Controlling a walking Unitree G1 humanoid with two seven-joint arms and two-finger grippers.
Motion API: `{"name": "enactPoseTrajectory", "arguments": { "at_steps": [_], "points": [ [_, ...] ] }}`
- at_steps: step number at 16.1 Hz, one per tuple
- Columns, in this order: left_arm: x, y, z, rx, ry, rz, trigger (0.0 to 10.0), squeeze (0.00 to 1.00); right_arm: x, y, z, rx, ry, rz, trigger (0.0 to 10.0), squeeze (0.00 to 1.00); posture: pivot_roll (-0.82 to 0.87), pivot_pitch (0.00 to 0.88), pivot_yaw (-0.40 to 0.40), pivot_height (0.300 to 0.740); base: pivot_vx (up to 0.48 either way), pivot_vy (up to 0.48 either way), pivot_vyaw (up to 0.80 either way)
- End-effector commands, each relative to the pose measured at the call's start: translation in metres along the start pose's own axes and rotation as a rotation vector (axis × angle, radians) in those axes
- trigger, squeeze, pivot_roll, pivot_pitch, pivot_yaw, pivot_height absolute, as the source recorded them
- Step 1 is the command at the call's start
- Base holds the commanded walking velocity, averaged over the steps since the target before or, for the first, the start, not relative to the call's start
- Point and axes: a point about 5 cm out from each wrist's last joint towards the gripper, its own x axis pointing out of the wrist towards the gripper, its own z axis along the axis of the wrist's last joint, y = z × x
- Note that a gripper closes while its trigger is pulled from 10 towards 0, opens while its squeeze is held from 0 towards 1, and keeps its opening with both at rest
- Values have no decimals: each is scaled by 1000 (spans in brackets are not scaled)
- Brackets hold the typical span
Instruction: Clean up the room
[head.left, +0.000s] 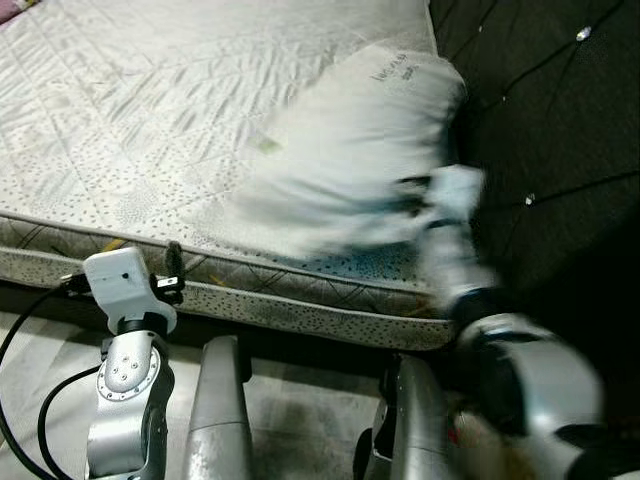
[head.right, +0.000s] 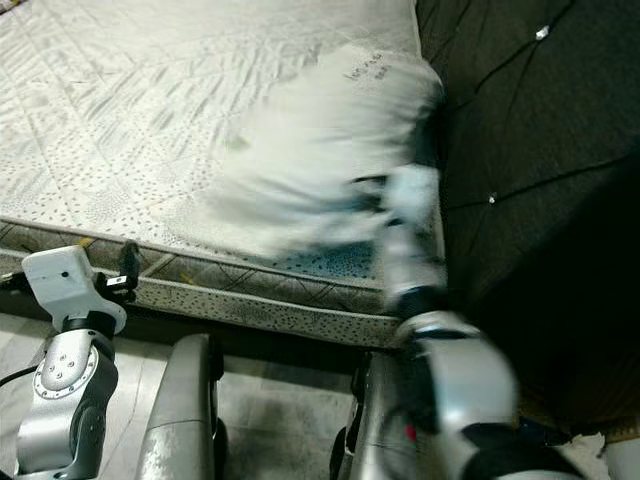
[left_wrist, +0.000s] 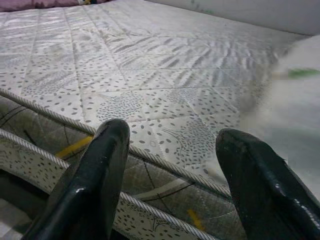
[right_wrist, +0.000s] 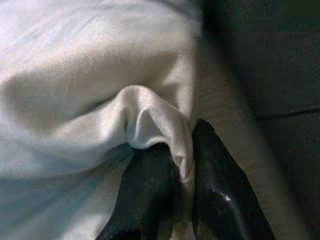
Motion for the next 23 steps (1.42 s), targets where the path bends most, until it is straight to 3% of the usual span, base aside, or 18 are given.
{"name": "enactPoseTrajectory", "arguments": {
  "at_steps": [1,3,5,7,9,13,16,19,21,23],
  "points": [
    [-1,-3,1,-6,-3,-3,10000,0,3,-15,23,12,-102,-60,0,0,190,0,-65,531,0,0,0],
    [1,-9,2,-10,-7,-18,10000,0,4,-38,32,-10,-135,-118,0,0,185,0,-62,531,0,0,0],
    [6,-8,-1,-5,-2,-30,10000,0,3,-73,43,-54,-175,-199,0,0,165,0,-51,531,0,0,0],
    [9,-7,0,-1,-10,-32,10000,0,1,-80,39,-96,-183,-186,0,0,155,0,-49,531,0,0,0],
    [10,-10,10,-4,-76,-100,10000,0,-14,-72,10,-167,-207,-89,0,0,137,0,-42,531,0,0,0],
    [12,-11,12,-1,-83,-112,10000,0,-48,-52,-32,-156,-177,4,0,0,129,0,-19,531,0,0,0],
    [17,-9,13,17,-88,-109,10000,0,-50,-31,-41,-141,-147,108,0,0,128,0,-15,531,0,0,0],
    [23,-7,14,23,-97,-88,10000,0,-15,-19,-9,-108,-122,132,0,0,138,0,-10,531,0,0,0],
    [25,-5,15,26,-109,-75,10000,0,-1,-30,21,-36,-85,52,0,0,158,0,-26,531,0,0,0],
    [25,5,17,25,-126,-26,10000,0,5,-61,48,66,-106,-103,0,0,171,0,-41,531,0,0,0]
  ]
}}
